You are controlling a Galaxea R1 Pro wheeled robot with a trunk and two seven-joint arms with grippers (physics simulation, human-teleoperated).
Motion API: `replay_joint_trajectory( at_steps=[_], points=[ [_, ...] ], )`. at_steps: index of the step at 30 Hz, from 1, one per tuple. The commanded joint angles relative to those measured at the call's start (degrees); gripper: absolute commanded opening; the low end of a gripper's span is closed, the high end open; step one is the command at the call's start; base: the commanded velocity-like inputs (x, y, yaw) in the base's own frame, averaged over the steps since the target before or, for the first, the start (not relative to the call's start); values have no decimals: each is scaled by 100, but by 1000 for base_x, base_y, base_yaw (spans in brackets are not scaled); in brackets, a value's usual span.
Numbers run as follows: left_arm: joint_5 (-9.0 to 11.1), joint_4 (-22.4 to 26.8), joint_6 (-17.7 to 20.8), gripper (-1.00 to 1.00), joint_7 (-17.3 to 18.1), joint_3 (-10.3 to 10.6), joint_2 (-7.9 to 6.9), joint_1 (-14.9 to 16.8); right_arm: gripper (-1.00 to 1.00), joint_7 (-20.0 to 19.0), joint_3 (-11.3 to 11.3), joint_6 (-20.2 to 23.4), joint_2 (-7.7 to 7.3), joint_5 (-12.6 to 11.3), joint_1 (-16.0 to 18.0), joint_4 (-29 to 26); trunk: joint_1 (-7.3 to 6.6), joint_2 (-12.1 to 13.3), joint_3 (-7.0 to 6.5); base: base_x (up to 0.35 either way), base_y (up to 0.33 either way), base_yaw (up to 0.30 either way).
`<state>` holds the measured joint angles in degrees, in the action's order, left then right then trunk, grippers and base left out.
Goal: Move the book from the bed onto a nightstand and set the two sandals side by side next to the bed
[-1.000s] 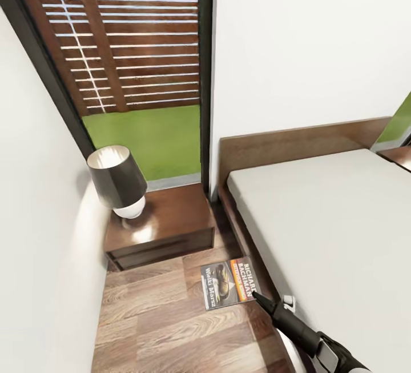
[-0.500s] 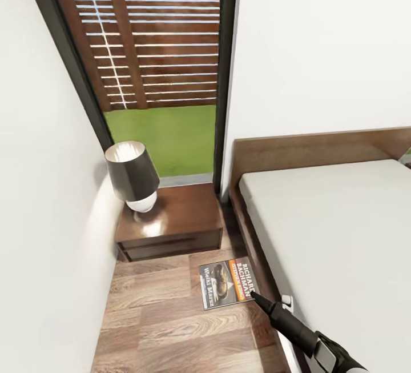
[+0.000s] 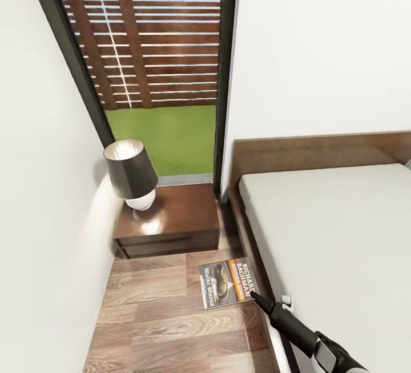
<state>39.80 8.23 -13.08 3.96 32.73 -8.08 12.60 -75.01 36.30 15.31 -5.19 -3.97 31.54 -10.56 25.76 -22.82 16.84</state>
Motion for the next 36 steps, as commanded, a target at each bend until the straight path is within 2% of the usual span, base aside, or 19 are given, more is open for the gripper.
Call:
replay_joint_trajectory(
  at_steps=[1,11,36],
  points=[
    [59,-6,-19,100,25,37,-1,5,-100,-14,-17,60,-2,-42,2,2,3,-10,9,0,-61,194],
    [62,-6,-19,100,26,40,0,5,-100,-14,-17,48,-5,-42,2,1,3,-10,9,5,-9,120],
    [59,-6,-45,100,26,42,0,5,-100,-14,-11,42,-6,-42,2,1,3,-10,9,12,25,7]
  ],
)
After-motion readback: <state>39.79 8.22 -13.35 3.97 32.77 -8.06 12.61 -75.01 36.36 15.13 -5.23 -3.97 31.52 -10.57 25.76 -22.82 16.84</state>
